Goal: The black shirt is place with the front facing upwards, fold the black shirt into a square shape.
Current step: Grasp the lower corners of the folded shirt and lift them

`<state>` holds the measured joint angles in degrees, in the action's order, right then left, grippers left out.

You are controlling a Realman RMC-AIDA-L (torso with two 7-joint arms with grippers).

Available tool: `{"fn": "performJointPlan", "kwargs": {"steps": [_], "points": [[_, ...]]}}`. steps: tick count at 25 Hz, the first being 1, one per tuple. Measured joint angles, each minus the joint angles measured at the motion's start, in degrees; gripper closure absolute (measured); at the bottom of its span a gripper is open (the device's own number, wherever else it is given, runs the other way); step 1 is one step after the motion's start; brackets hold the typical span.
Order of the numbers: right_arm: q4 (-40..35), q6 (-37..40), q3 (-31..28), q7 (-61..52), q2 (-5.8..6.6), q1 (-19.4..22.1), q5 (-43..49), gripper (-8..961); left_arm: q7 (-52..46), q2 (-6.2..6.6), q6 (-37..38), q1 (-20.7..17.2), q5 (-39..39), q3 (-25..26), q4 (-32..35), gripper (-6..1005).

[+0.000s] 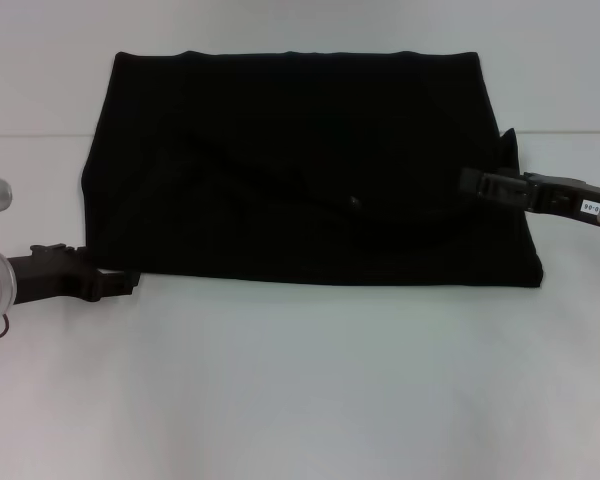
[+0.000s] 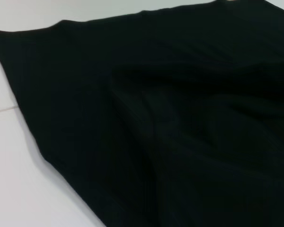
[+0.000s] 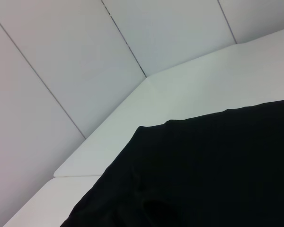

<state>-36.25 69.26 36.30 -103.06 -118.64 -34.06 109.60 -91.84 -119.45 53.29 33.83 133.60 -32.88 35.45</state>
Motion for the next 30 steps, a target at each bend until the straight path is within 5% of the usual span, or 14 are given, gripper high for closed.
{"fn": "performJointPlan", "kwargs": {"steps": [11, 30], "points": [[0.0, -0.02, 0.0, -0.01, 0.0, -0.02, 0.0, 85, -0.34, 0.01, -0.14, -0.01, 0.0, -1.38, 0.54, 165], [0.43, 0.34, 0.0, -0.5, 0.76, 0.69, 0.23, 84, -2.36, 0.2, -1.07, -0.31, 0.08, -2.36, 1.51, 710]]}}
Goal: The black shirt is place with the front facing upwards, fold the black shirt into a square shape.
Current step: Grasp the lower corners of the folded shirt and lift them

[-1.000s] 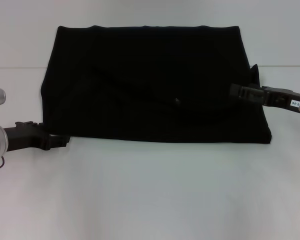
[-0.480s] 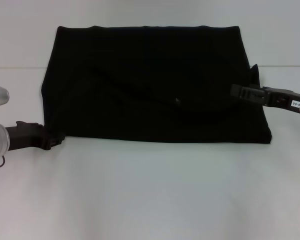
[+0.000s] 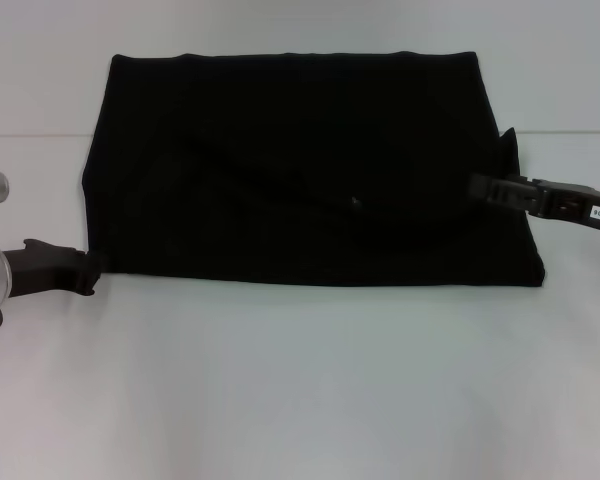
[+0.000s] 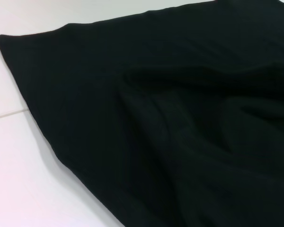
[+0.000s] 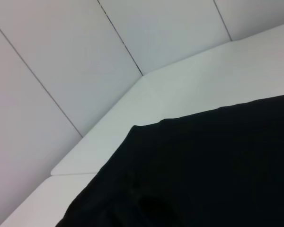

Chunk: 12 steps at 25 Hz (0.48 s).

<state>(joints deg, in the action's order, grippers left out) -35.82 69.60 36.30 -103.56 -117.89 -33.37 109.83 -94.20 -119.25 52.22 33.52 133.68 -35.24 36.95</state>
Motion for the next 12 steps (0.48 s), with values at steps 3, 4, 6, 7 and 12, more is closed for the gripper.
{"fn": "performJointPlan", "kwargs": {"steps": [3, 4, 6, 7, 12], "points": [[0.94, -0.49, 0.0, -0.54, 0.91, 0.12, 0.12, 84, -0.78, -0.16, 0.23, -0.08, 0.0, -0.4, 0.87, 830], [1.39, -0.66, 0.08, -1.22, 1.49, 0.17, 0.21, 84, -1.15, -0.26, 0.41, -0.14, 0.0, -0.79, 1.3, 887], [2.15, -1.96, 0.43, -6.12, 3.39, 0.17, 2.92, 84, -1.6, -0.44, 0.82, -0.27, 0.0, -1.56, 1.99, 1000], [2.15, -1.96, 0.43, -6.12, 3.39, 0.17, 2.92, 84, -1.6, -0.44, 0.82, -0.27, 0.0, -1.56, 1.99, 1000], [2.22, -4.52, 0.52, -16.65, 5.94, -0.41, 10.79, 85, -1.61, -0.55, 1.28, -0.29, 0.0, -1.59, 2.23, 1001]]}}
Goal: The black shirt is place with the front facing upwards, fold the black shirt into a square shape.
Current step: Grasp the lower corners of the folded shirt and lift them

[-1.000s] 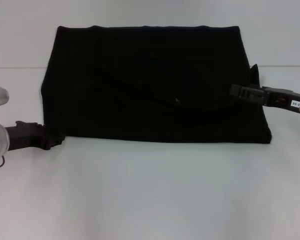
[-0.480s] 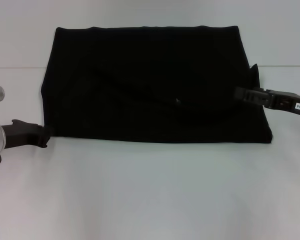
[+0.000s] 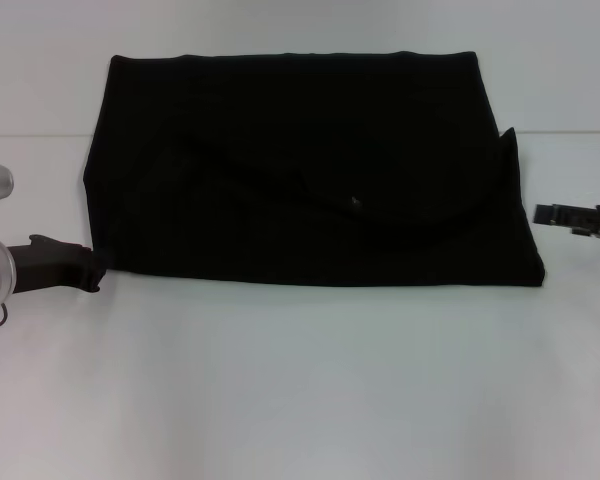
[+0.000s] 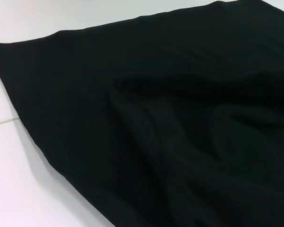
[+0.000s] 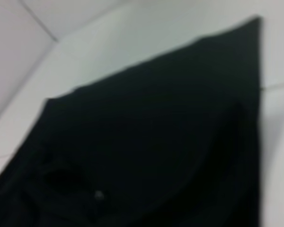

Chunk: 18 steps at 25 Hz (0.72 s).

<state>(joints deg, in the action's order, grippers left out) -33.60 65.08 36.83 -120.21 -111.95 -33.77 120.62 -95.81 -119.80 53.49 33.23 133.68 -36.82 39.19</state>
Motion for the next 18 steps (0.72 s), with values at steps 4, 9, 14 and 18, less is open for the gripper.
{"fn": "performJointPlan", "kwargs": {"steps": [4, 9, 14, 18], "points": [[-0.34, -1.39, 0.01, -2.91, 0.46, -0.24, 2.25, 85, 0.0, -0.16, 0.54, 0.0, 0.0, 0.0, 0.53, 1001], [0.19, -2.19, 0.13, -2.59, -0.38, -1.66, 3.63, 86, 0.01, -0.17, 0.56, 0.0, 0.0, -0.01, 0.54, 1001], [0.3, -2.83, 0.28, -2.65, -2.02, -3.47, 7.6, 88, 0.01, -0.01, 0.57, 0.0, 0.0, 0.0, 0.54, 1000], [1.08, -4.06, 0.27, -2.81, -2.54, -3.98, 9.06, 103, 0.01, 0.07, 0.56, -0.01, 0.0, 0.0, 0.54, 1000]]}}
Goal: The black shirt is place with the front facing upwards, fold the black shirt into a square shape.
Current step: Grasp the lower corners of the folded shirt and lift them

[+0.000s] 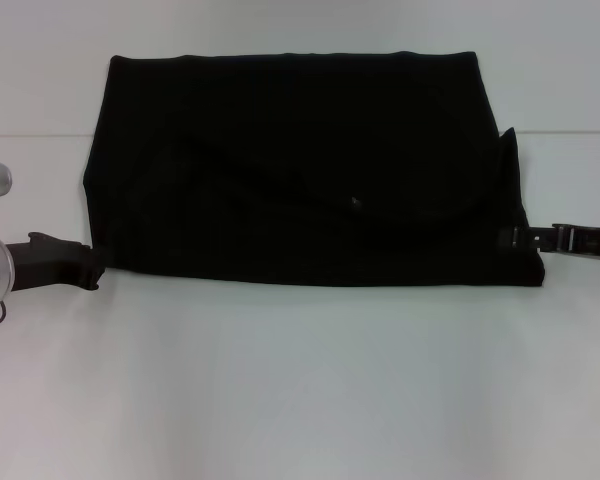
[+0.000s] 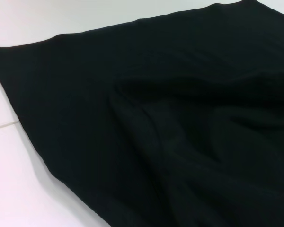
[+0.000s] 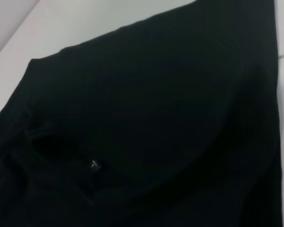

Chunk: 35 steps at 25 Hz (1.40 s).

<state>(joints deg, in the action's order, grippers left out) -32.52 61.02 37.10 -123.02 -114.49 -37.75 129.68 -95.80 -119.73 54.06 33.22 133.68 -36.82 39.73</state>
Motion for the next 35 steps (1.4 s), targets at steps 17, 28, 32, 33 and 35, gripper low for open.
{"fn": "performJointPlan", "kwargs": {"steps": [17, 28, 32, 33, 35], "points": [[1.99, -0.63, 2.45, 1.29, -0.79, -0.13, -0.04, 235, 0.0, 0.03, -0.28, 0.22, 0.0, -0.01, 0.0, 1001], [1.46, 0.49, 2.08, 2.85, -0.59, 0.86, -0.9, 691, -0.8, 0.04, 1.88, -0.12, 0.0, -0.01, 0.6, 1001], [1.31, 2.78, -0.14, 4.46, -0.19, 1.39, -0.93, 780, -2.61, 0.02, 7.52, -1.66, 0.0, 0.41, 4.02, 1000], [1.3, 3.58, -1.07, 5.19, -0.09, 1.56, -0.93, 802, -3.02, -0.03, 8.73, -2.09, -0.01, 0.43, 4.93, 1000], [1.26, 5.19, -2.9, 6.8, 0.05, 1.91, -0.93, 846, -3.89, -0.04, 10.98, -2.97, -0.07, 0.48, 6.67, 1000]]}}
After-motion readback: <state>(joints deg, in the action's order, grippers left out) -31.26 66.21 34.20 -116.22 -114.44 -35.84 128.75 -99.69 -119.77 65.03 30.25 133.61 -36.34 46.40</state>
